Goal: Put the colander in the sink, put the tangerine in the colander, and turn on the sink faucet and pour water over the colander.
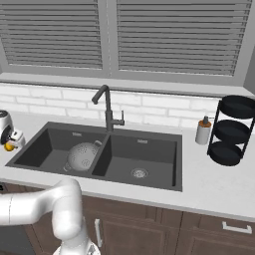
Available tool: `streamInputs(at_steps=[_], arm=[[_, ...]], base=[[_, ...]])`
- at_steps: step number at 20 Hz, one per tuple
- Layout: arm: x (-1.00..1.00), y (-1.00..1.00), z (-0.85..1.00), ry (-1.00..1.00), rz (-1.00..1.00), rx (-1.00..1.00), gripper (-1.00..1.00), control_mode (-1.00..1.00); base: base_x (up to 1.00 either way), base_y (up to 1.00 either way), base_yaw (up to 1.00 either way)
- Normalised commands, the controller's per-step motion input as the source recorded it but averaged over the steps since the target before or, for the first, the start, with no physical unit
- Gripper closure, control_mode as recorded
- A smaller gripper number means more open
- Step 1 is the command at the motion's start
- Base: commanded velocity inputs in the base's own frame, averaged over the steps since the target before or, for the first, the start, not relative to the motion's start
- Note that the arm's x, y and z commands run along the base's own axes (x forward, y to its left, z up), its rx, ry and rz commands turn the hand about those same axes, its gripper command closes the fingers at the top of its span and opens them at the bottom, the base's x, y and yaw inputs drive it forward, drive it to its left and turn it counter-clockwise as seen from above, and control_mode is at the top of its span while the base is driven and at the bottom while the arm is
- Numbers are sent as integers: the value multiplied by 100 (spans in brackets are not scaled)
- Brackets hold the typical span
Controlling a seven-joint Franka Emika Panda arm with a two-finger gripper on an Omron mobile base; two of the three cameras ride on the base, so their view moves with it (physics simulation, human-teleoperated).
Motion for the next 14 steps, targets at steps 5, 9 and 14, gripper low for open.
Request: streamInputs(at_steps=[5, 9, 14], arm=[[-60, 0, -39, 7, 4, 0, 100, -100], [-80, -20, 18, -9, -4, -6, 100, -100], [-35, -80, 29, -6, -37, -14, 100, -100]], base=[[0, 0, 0], [0, 0, 0], [0, 0, 0]])
